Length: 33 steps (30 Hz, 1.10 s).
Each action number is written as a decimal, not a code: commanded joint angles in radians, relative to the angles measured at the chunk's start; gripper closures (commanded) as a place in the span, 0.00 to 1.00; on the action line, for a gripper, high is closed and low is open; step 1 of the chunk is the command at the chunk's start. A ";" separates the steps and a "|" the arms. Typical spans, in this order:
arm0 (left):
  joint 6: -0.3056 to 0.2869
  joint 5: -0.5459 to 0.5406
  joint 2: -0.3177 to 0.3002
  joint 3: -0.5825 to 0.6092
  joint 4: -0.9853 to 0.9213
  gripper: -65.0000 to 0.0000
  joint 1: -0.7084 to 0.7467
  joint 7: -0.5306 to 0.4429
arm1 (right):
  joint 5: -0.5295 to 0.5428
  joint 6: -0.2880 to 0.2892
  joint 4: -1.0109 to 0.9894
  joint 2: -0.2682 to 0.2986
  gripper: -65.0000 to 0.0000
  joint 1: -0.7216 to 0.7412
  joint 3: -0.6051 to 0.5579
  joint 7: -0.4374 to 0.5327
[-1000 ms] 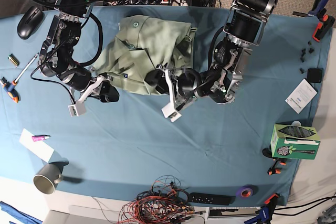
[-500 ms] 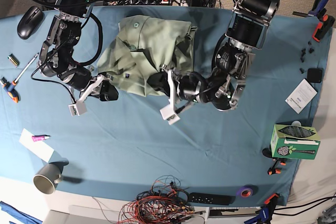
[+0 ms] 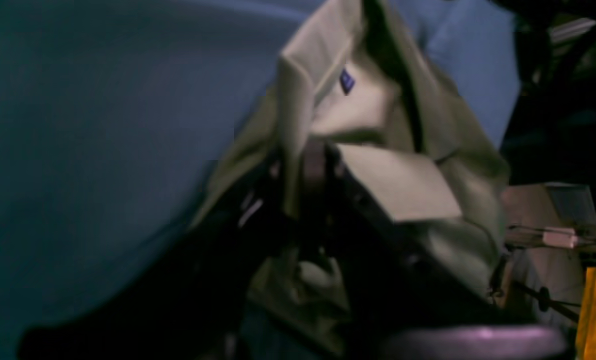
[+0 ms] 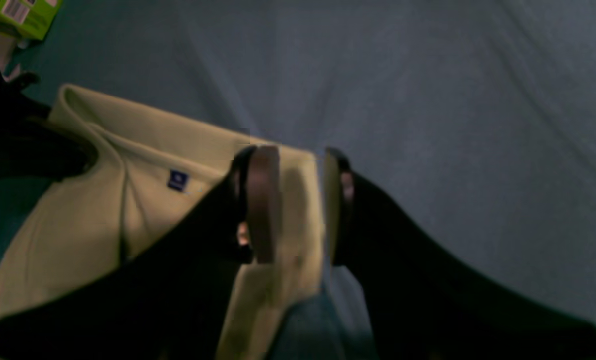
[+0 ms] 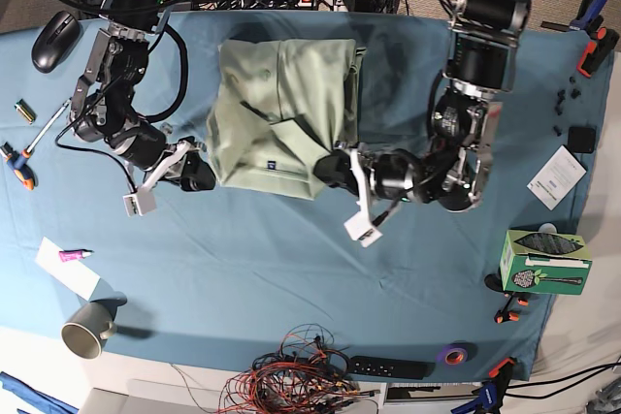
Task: Fold the T-shirt properly
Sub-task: 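Press and smooth the bundle's side with the left gripper toward the right gripper, then open both grippers and lift them away from the folded shirt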
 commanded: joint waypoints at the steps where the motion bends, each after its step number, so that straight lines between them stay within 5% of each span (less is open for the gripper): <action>1: -0.003 -0.025 -0.001 -0.003 0.018 1.00 -0.027 -0.014 | 0.022 0.005 0.018 0.011 0.75 0.020 0.003 0.026; 33: 0.012 0.042 -0.020 -0.035 0.018 1.00 -0.027 0.021 | 0.021 0.005 0.018 0.011 0.75 0.020 0.003 0.027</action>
